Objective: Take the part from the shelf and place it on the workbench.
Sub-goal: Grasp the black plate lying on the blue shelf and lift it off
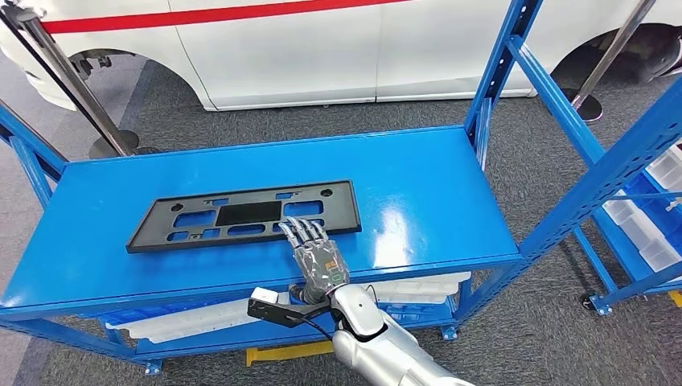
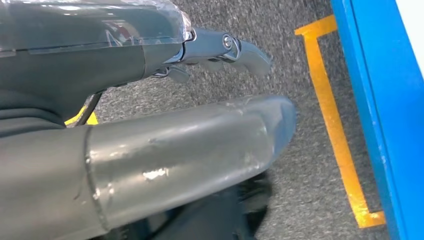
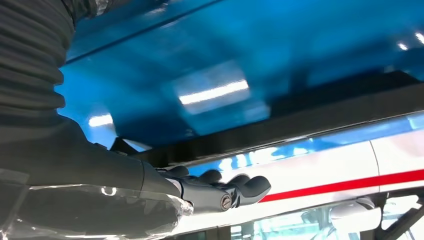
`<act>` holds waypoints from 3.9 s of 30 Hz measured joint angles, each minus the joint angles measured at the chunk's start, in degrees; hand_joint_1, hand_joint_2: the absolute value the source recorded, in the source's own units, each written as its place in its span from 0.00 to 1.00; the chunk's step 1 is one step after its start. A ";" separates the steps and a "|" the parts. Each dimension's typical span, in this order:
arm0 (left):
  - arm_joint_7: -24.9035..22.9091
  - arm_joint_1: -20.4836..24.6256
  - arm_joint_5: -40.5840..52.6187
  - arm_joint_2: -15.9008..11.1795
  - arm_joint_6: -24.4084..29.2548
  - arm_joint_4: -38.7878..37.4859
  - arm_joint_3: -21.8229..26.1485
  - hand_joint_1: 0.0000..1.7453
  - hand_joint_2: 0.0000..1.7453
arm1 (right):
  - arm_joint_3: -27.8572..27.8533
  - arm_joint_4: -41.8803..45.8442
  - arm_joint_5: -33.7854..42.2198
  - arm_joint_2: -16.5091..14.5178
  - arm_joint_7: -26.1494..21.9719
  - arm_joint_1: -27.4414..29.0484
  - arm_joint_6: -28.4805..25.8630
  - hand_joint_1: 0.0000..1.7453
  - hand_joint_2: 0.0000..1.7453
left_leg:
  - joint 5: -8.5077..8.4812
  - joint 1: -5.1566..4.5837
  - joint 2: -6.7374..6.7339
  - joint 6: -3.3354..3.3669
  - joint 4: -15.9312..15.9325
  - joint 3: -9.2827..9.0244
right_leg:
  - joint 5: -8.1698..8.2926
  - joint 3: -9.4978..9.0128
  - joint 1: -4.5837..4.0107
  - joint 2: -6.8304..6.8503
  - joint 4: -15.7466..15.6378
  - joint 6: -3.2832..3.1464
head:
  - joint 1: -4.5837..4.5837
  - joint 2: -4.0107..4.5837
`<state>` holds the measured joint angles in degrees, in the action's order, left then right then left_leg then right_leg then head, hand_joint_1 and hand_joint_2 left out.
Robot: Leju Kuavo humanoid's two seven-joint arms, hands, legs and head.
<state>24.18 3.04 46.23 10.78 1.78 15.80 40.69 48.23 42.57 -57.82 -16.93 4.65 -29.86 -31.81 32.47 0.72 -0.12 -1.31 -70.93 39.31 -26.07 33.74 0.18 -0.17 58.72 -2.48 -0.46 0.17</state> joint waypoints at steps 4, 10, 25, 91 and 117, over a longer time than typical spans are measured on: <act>-0.19 -0.05 0.85 -0.01 0.00 -0.02 0.63 0.00 0.00 | -1.10 -0.61 -0.13 -0.04 -0.28 0.27 -0.01 0.00 1.00 | -3.59 0.02 0.00 0.17 2.59 -0.94 | -0.23 -0.38 -0.12 -0.27 0.06 0.07 | 0.00 0.00; -0.49 0.17 2.05 -0.02 0.07 -0.02 1.78 0.00 0.00 | -2.40 -0.65 0.37 -0.15 -1.61 0.58 0.02 0.00 1.00 | -6.94 -0.48 0.04 1.64 13.55 -6.27 | -0.40 -0.56 -0.35 -0.79 -0.10 1.55 | 0.03 0.00; -1.08 0.95 2.51 0.10 0.40 -0.47 4.15 0.00 0.00 | -2.73 3.70 4.26 -0.86 -2.97 0.37 2.64 0.00 1.00 | -6.40 -0.32 -0.35 1.13 12.95 -6.27 | -0.42 0.87 0.59 -0.04 1.28 2.25 | 0.04 0.00; -1.90 2.27 6.60 0.26 0.35 -0.90 5.77 0.00 0.00 | -0.39 -9.16 -8.91 -4.54 2.69 -3.66 -1.88 0.00 1.00 | -2.66 -0.41 -0.11 0.72 8.14 -5.22 | 0.81 -0.98 0.01 0.05 -1.40 0.32 | 0.02 0.00; -1.45 2.64 7.36 0.52 -0.39 -1.26 5.77 0.00 0.00 | 5.85 -11.01 -9.38 -4.69 5.45 -4.71 0.22 1.00 1.00 | -4.01 -0.65 -0.09 2.01 14.03 -10.63 | 1.93 2.48 -0.78 0.08 -0.24 1.12 | 0.05 0.00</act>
<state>22.73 5.68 53.59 11.30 1.39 14.54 46.46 54.08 31.57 -67.19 -21.62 10.10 -34.56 -31.58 28.46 0.07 -0.21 0.70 -56.90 28.68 -24.14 36.22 -0.60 -0.08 58.48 -1.36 -0.41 0.17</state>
